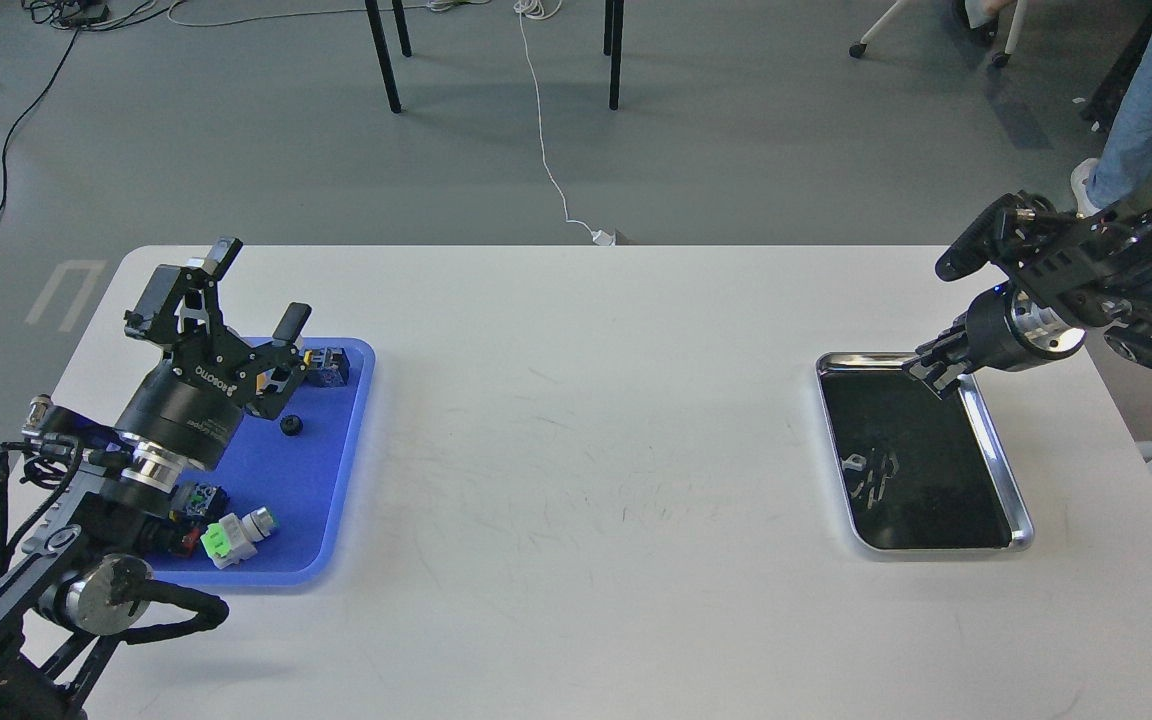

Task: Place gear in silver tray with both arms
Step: 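Carry the gear with the right gripper into the silver tray, release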

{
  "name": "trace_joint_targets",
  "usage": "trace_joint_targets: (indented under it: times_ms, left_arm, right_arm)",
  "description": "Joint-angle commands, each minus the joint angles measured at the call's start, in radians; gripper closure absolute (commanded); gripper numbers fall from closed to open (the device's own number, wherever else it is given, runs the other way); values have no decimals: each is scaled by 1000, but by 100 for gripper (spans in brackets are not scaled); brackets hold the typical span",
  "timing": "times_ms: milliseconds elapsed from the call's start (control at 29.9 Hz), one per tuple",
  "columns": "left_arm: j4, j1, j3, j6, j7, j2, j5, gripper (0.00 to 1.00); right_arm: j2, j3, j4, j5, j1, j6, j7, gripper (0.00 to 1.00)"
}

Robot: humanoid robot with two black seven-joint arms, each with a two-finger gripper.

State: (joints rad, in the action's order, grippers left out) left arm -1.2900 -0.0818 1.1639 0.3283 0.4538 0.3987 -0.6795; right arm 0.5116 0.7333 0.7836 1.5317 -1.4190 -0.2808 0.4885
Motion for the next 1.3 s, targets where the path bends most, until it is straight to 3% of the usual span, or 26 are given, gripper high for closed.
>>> trace_joint_targets:
  times_ms: [0, 601, 969, 1036, 1136, 1269]
  left_arm:
    - [0, 1, 0, 0, -1, -1, 0, 2]
    - [0, 1, 0, 0, -1, -17, 0, 2]
    - [0, -1, 0, 0, -1, -21, 0, 2]
    - [0, -1, 0, 0, -1, -24, 0, 2]
    - [0, -1, 0, 0, -1, -26, 0, 2]
    - [0, -1, 0, 0, -1, -26, 0, 2]
  right_arm:
    - [-8, -5, -12, -1, 34, 2, 0, 80]
    - [-70, -28, -69, -5, 114, 12, 0, 78]
    - [-74, -28, -67, -10, 121, 11, 0, 70]
    - [-74, -32, -67, -15, 121, 12, 0, 60]
    - [-61, -67, -64, -18, 121, 12, 0, 27]
    - [-18, -124, -58, -21, 120, 11, 0, 13]
